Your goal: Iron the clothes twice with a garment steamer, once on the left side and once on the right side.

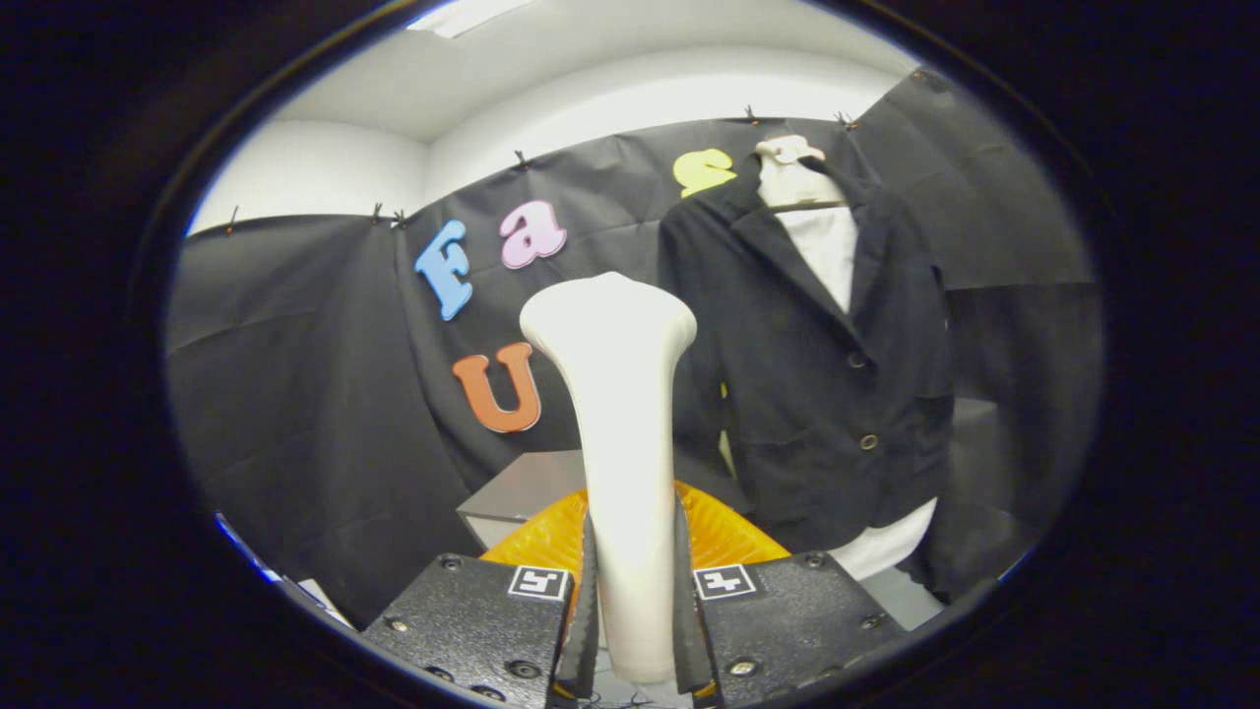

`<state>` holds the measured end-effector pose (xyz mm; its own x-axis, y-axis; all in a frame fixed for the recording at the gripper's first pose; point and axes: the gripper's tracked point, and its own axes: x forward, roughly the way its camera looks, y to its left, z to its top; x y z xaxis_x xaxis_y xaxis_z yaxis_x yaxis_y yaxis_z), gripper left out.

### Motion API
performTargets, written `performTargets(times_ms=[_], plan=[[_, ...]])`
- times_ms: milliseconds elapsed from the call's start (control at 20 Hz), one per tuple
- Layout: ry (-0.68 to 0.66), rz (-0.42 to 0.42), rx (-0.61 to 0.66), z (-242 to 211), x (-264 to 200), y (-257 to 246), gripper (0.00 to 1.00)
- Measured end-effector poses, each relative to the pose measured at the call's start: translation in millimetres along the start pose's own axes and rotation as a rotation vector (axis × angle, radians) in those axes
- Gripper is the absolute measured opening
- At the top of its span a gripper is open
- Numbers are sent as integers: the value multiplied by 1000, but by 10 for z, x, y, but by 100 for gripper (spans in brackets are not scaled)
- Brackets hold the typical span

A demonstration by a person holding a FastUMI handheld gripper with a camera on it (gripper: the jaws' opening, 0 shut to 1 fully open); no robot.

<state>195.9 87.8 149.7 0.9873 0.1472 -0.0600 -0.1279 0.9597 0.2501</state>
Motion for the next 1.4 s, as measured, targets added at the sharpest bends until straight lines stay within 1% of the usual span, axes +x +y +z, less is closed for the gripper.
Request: performTargets(times_ms=[200, 350, 550, 800, 950, 1100, 1400], plan=[[-49, -85, 10, 289, -227, -544, 33], [-78, -134, 10, 516, -237, -893, 33], [-104, -156, 6, 837, -39, -1152, 33], [-130, -159, -35, 1153, 401, -1207, 33], [-121, -165, -57, 1169, 670, -1216, 33], [-107, -189, -79, 1128, 908, -1263, 33], [-63, -241, -116, 896, 1174, -1426, 33]])
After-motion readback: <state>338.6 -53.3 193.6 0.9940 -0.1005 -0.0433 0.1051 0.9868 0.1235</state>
